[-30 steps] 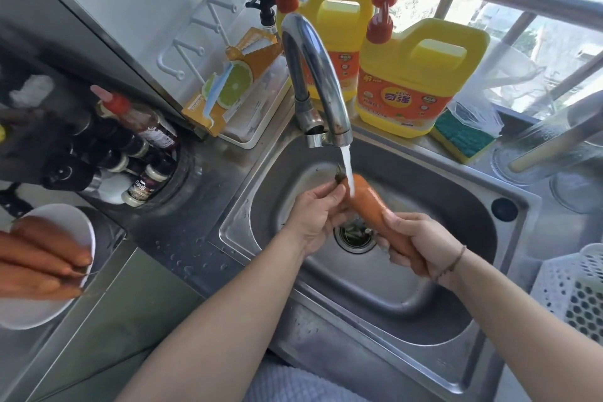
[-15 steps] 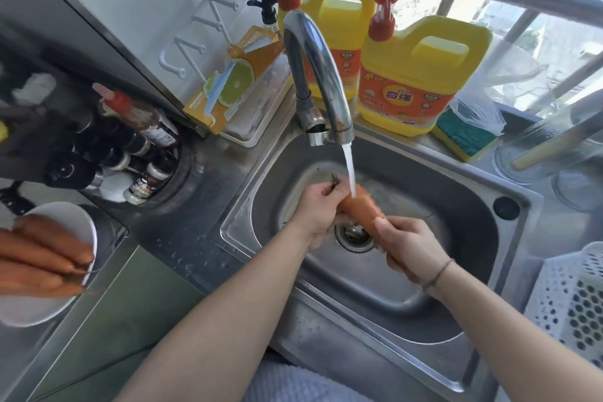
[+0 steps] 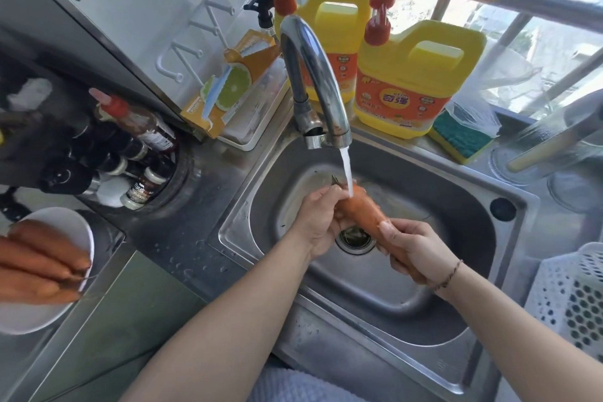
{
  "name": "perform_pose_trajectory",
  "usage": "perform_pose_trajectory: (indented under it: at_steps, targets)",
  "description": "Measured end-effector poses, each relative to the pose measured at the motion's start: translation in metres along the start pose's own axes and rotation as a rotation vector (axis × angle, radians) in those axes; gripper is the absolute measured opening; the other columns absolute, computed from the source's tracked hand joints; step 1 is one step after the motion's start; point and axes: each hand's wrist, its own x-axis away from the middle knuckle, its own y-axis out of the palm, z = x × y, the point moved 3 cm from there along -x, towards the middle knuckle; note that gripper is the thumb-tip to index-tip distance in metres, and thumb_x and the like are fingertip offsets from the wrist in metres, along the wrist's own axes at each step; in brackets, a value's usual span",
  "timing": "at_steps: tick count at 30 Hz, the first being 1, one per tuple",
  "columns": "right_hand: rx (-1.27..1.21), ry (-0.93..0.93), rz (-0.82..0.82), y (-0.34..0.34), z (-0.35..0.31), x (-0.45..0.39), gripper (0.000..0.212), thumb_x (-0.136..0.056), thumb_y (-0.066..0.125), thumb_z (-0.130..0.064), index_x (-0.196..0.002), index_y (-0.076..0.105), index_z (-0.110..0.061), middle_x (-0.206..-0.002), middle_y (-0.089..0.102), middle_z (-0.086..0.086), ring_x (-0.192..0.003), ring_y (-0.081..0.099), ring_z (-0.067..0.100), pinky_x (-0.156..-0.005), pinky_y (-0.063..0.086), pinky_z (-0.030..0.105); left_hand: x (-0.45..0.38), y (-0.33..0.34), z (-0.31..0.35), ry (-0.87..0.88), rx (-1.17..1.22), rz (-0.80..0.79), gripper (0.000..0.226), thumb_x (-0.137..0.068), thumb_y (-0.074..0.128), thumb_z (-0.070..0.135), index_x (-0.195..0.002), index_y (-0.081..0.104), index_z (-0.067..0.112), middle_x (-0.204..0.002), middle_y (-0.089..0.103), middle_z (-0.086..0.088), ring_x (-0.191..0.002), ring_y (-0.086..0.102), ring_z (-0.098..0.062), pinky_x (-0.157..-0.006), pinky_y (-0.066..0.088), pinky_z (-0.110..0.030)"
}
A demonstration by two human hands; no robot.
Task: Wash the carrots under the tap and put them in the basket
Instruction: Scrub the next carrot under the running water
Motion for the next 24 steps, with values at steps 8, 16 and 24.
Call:
perform_pose_trajectory:
  at_steps: [8, 16, 24]
  targets:
    - [0.013, -0.032, 0.004, 0.0004, 0.0018, 0.001, 0.048, -0.082, 0.063, -0.047, -0.083, 0.063, 0.002, -0.07, 0.053, 0.017, -0.042, 0.038, 0.018, -0.042, 0.024, 0.02, -0.002, -0.0039, -0.0022, -0.122, 0.062, 0.007, 0.018, -0.09, 0.056, 0.018, -0.103, 0.068, 0.013, -0.11, 0.062, -0.018, -0.09, 0.061, -0.025, -0.078, 0.059, -0.041]
    - [-0.016, 0.003, 0.012, -0.0023, 0.004, 0.0006, 0.047, -0.08, 0.062, -0.054, -0.077, 0.066, -0.008, -0.07, 0.054, 0.016, -0.047, 0.04, 0.021, -0.04, 0.026, 0.017, 0.0011, 0.0028, 0.0018, -0.139, 0.088, -0.067, 0.036, -0.091, 0.041, -0.003, -0.111, 0.064, 0.015, -0.106, 0.062, -0.013, -0.085, 0.063, -0.021, -0.076, 0.06, -0.039]
    - [-0.032, -0.019, 0.021, -0.002, -0.0009, -0.0017, 0.043, -0.077, 0.064, -0.058, -0.076, 0.07, -0.015, -0.07, 0.057, 0.016, -0.048, 0.041, 0.024, -0.046, 0.029, 0.022, -0.0003, 0.0012, 0.0041, -0.153, 0.084, -0.073, 0.031, -0.094, 0.045, 0.003, -0.11, 0.066, 0.018, -0.102, 0.066, -0.011, -0.092, 0.064, -0.024, -0.081, 0.059, -0.04]
